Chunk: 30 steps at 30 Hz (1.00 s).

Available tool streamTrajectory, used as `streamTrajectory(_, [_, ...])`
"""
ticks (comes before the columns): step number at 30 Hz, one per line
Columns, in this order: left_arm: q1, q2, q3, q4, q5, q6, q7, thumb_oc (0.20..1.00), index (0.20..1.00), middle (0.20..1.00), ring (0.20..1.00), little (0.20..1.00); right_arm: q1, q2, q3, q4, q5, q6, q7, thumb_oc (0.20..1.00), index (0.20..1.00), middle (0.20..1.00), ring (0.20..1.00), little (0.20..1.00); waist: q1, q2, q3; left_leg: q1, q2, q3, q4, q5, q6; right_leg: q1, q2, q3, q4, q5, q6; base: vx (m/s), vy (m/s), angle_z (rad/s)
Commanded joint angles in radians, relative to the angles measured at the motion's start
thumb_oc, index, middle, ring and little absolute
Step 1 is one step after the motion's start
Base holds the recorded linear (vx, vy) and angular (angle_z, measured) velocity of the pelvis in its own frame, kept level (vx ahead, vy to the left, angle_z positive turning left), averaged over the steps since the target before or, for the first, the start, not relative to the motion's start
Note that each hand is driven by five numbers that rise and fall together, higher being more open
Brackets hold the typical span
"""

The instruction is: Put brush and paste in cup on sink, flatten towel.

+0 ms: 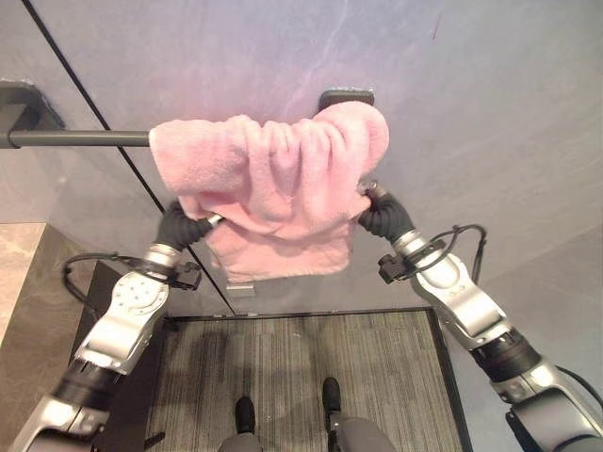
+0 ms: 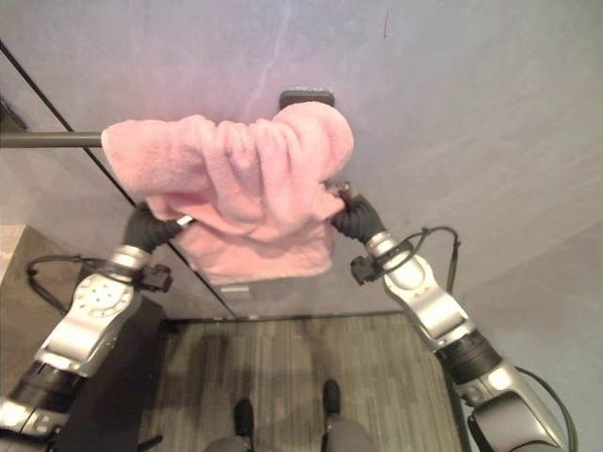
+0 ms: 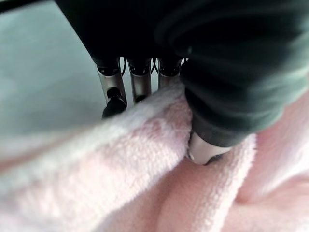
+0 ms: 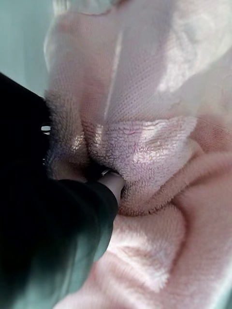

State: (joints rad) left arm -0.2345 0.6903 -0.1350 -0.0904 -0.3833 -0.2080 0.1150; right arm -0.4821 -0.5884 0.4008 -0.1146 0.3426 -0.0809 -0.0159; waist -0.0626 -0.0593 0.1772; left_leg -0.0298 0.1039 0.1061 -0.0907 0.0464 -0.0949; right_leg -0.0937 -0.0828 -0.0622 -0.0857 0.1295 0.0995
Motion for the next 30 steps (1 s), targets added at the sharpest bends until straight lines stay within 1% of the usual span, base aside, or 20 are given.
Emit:
streamTrajectory(1, [-0.003,-0.035,0.008,0.01,-0.015,-0.063,0.046,0.2,0.2,0.2,0.2,0.2,-0.001,0.016,-0.007,-0.021,-0.002,-0.068,0.004,0.2,0.2,0.2,0.2,0.2,0.009,-0.009,-0.076,-0.009,0.004,0.039,0.003,0.002,-0.015,0.052,-0.078,0.002,0.002,-0.029,0.099,0.0,0.0,0.0])
streamTrajectory(3, [0.025,-0.053,0.01,0.026,0.002,-0.057,0.048,0.2,0.2,0.2,0.2,0.2,0.002,0.033,0.012,-0.01,-0.012,-0.062,0.016,0.2,0.2,0.2,0.2,0.2,0.014,-0.011,-0.074,-0.012,0.004,0.039,0.003,0.003,-0.015,0.051,-0.078,-0.001,-0.001,-0.028,0.099,-0.02,0.001,0.0])
streamTrajectory(4, [0.029,-0.069,-0.002,0.065,0.02,-0.046,0.057,0.2,0.2,0.2,0.2,0.2,-0.001,0.06,0.041,0.034,-0.018,-0.045,0.011,0.2,0.2,0.2,0.2,0.2,0.02,-0.013,-0.071,-0.016,0.004,0.039,0.003,0.004,-0.014,0.05,-0.079,-0.003,-0.001,-0.027,0.098,-0.05,0.002,-0.02])
streamTrajectory(8, [0.037,-0.099,-0.036,0.176,0.047,-0.021,0.064,0.2,0.2,0.2,0.2,0.2,-0.004,0.141,0.119,0.152,0.054,-0.01,0.026,0.2,0.2,0.2,0.2,0.2,0.039,-0.017,-0.068,-0.019,0.003,0.034,0.003,0.007,-0.013,0.053,-0.082,-0.011,-0.002,-0.026,0.096,-0.02,0.001,-0.01])
streamTrajectory(9, [0.037,-0.11,-0.043,0.204,0.044,-0.015,0.069,0.2,0.2,0.2,0.2,0.2,-0.014,0.154,0.136,0.185,0.049,0.001,0.022,0.2,0.2,0.2,0.2,0.2,0.043,-0.018,-0.069,-0.02,0.002,0.033,0.003,0.007,-0.013,0.054,-0.083,-0.013,-0.002,-0.027,0.096,-0.01,0.001,0.03])
streamTrajectory(10, [0.035,-0.118,-0.047,0.233,0.04,-0.012,0.072,0.2,0.2,0.2,0.2,0.2,-0.037,0.153,0.15,0.198,0.001,0.012,0.019,0.2,0.2,0.2,0.2,0.2,0.047,-0.019,-0.069,-0.02,0.001,0.031,0.003,0.006,-0.013,0.056,-0.083,-0.016,-0.002,-0.027,0.095,-0.01,0.004,0.05])
streamTrajectory(13, [0.026,-0.126,-0.051,0.25,0.049,-0.014,0.086,0.2,0.2,0.2,0.2,0.2,-0.063,0.17,0.157,0.194,0.021,0.01,0.007,0.2,0.2,0.2,0.2,0.2,0.054,-0.022,-0.07,-0.02,-0.001,0.029,0.003,0.006,-0.013,0.06,-0.085,-0.017,-0.002,-0.026,0.095,-0.01,0.007,0.06])
streamTrajectory(17, [0.023,-0.113,-0.01,0.199,0.028,-0.031,0.101,0.2,0.2,0.2,0.2,0.2,-0.123,0.157,0.128,0.123,0.015,-0.014,-0.011,0.2,0.2,0.2,0.2,0.2,0.059,-0.028,-0.079,-0.019,-0.002,0.026,0.003,0.005,-0.013,0.064,-0.087,-0.019,-0.002,-0.026,0.095,0.0,0.003,0.04])
streamTrajectory(18, [0.016,-0.1,0.018,0.152,0.023,-0.041,0.116,0.2,0.2,0.2,0.2,0.2,-0.151,0.148,0.109,0.072,0.019,-0.029,-0.023,0.2,0.2,0.2,0.2,0.2,0.06,-0.031,-0.082,-0.018,-0.002,0.025,0.003,0.004,-0.014,0.066,-0.087,-0.023,-0.002,-0.026,0.095,0.02,0.012,0.05])
streamTrajectory(23, [-0.005,-0.09,0.084,-0.002,-0.019,-0.08,0.137,0.2,0.2,0.2,0.2,0.2,-0.206,0.13,0.071,-0.06,0.039,-0.065,-0.036,0.2,0.2,0.2,0.2,0.2,0.059,-0.039,-0.091,-0.015,0.0,0.025,0.003,0.002,-0.016,0.07,-0.088,-0.024,-0.002,-0.026,0.097,0.01,0.004,0.03])
streamTrajectory(24, [-0.002,-0.09,0.087,-0.006,-0.02,-0.078,0.136,0.2,0.2,0.2,0.2,0.2,-0.205,0.13,0.071,-0.063,0.039,-0.063,-0.036,0.2,0.2,0.2,0.2,0.2,0.058,-0.039,-0.091,-0.015,-0.001,0.026,0.003,0.001,-0.016,0.071,-0.088,-0.024,-0.002,-0.026,0.097,0.0,0.0,0.0])
streamTrajectory(25, [-0.005,-0.088,0.109,-0.059,-0.03,-0.094,0.142,0.2,0.2,0.2,0.2,0.2,-0.215,0.129,0.074,-0.098,0.053,-0.071,-0.032,0.2,0.2,0.2,0.2,0.2,0.058,-0.043,-0.093,-0.015,0.0,0.026,0.003,0.001,-0.016,0.071,-0.088,-0.022,-0.002,-0.027,0.097,0.0,0.0,0.0])
streamTrajectory(26, [-0.003,-0.088,0.111,-0.061,-0.03,-0.092,0.142,0.2,0.2,0.2,0.2,0.2,-0.215,0.129,0.075,-0.099,0.054,-0.07,-0.032,0.2,0.2,0.2,0.2,0.2,0.058,-0.043,-0.093,-0.015,0.0,0.026,0.003,0.001,-0.016,0.071,-0.088,-0.022,-0.002,-0.027,0.097,0.0,0.0,0.0])
streamTrajectory(27, [0.004,-0.087,0.137,-0.101,-0.038,-0.105,0.152,0.2,0.2,0.2,0.2,0.2,-0.228,0.123,0.083,-0.134,0.079,-0.077,-0.023,0.2,0.2,0.2,0.2,0.2,0.059,-0.047,-0.092,-0.015,0.0,0.026,0.003,0.001,-0.016,0.07,-0.088,-0.021,-0.002,-0.027,0.097,0.0,0.0,0.0])
streamTrajectory(30, [0.025,-0.086,0.176,-0.142,-0.034,-0.114,0.17,0.2,0.2,0.2,0.2,0.2,-0.248,0.114,0.105,-0.147,0.094,-0.07,-0.014,0.2,0.2,0.2,0.2,0.2,0.062,-0.05,-0.089,-0.015,0.0,0.027,0.003,0.001,-0.017,0.067,-0.089,-0.021,-0.001,-0.025,0.097,0.0,0.0,0.0])
